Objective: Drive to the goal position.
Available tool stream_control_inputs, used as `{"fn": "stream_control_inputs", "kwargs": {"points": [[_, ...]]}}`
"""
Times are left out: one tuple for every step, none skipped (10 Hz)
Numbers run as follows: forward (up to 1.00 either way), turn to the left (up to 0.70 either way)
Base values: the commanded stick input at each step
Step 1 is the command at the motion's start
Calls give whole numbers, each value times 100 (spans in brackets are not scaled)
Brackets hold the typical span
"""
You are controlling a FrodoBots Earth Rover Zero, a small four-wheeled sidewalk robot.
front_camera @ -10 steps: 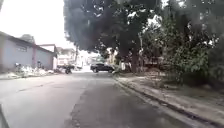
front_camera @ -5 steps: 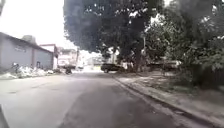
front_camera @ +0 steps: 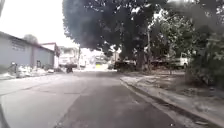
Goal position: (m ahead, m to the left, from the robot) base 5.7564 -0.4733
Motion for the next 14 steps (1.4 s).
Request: {"fn": "stream_control_inputs", "kwargs": {"points": [[70,0],[70,0],[70,0],[70,0],[70,0],[70,0],[70,2],[70,9],[70,19],[70,29],[70,14],[70,0],[70,0],[70,0]]}}
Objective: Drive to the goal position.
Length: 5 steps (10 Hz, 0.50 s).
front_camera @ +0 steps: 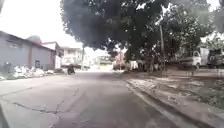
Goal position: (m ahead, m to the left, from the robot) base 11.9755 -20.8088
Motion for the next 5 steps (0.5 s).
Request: {"fn": "stream_control_inputs", "kwargs": {"points": [[70,0],[70,0],[70,0],[70,0],[70,0]]}}
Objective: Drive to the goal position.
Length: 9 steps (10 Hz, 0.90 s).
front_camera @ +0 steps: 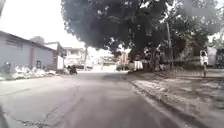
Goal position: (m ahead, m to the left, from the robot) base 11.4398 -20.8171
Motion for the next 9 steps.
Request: {"fn": "stream_control_inputs", "kwargs": {"points": [[70,0],[70,0],[70,0],[70,0],[70,0],[70,0],[70,0],[70,-2],[70,-5]]}}
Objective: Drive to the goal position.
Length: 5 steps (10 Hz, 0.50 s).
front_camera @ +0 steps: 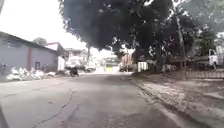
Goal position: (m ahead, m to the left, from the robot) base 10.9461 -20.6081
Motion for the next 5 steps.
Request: {"fn": "stream_control_inputs", "kwargs": {"points": [[70,-21],[70,-33],[70,-33],[70,-8],[70,0]]}}
